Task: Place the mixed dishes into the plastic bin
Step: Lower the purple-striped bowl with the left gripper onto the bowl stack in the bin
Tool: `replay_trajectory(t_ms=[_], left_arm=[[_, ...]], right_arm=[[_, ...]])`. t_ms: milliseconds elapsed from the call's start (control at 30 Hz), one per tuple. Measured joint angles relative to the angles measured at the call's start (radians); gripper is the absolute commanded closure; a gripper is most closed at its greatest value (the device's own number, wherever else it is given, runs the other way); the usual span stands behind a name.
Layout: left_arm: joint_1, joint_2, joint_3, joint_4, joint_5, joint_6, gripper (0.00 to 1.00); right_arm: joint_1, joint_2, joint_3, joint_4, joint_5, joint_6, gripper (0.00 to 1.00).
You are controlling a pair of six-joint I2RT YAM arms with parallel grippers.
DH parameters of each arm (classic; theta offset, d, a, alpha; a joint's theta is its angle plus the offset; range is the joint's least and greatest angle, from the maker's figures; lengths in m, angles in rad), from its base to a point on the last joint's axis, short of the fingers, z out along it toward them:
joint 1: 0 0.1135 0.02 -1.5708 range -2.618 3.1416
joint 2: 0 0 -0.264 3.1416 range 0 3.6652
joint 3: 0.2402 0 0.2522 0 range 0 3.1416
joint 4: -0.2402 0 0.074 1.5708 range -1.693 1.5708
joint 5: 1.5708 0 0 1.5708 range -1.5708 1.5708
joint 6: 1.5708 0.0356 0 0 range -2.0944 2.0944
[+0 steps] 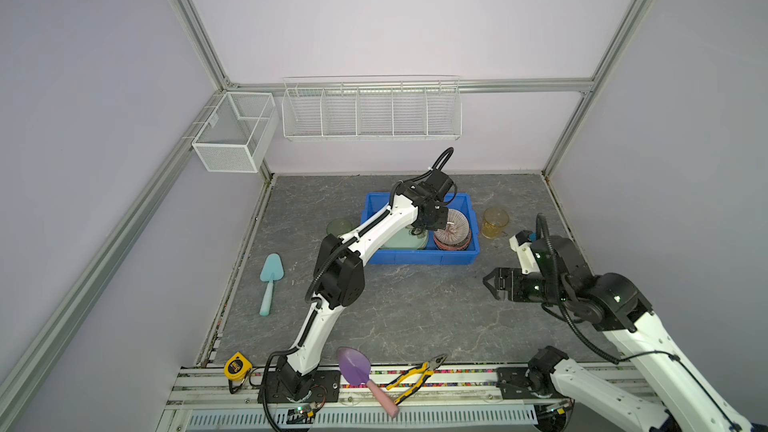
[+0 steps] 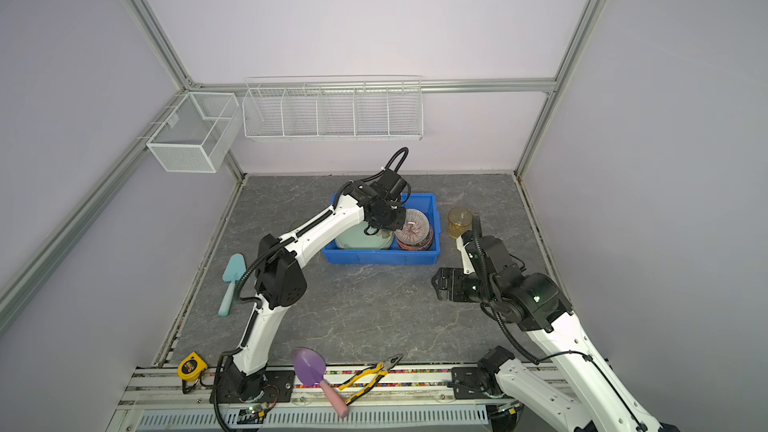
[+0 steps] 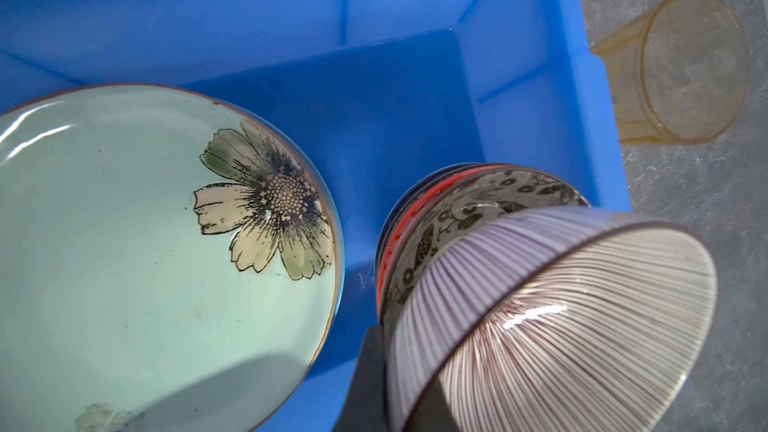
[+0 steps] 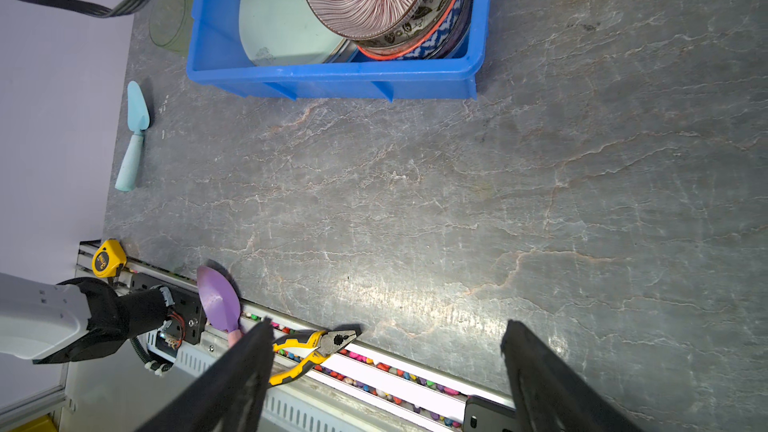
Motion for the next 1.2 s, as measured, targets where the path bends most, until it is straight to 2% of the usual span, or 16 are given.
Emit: replay_trajectory(t_ms=[233,767,900,1067,1200], left_arm=[[0.003,0.043,0.037,-0.002,0.008,0.006,1.00],[0.007,0.049,0.041,-0.001,0.084,0.007,0.99],[0.007,0.049,0.032,0.002,0.090,0.006,0.95],[0.007,0.049,0.027,0.009,0.098,0.006,0.83],[0.007,0.049,0.027,0.015,0.105,0.006,0.79]], right_arm=[[-0.016,0.028,-0.009,0.001,-0.002,-0.008,0.12],[-0.040,0.079,-0.030,0.046,-0.039,-0.022,0.12],[-0.041,0.084,-0.031,0.053,-0.050,-0.024,0.12],[-0.042,0.093,-0.031,0.063,-0.053,-0.026,0.12],[-0.043,0.095,-0.032,0.065,-0.054,-0.026,0.12]])
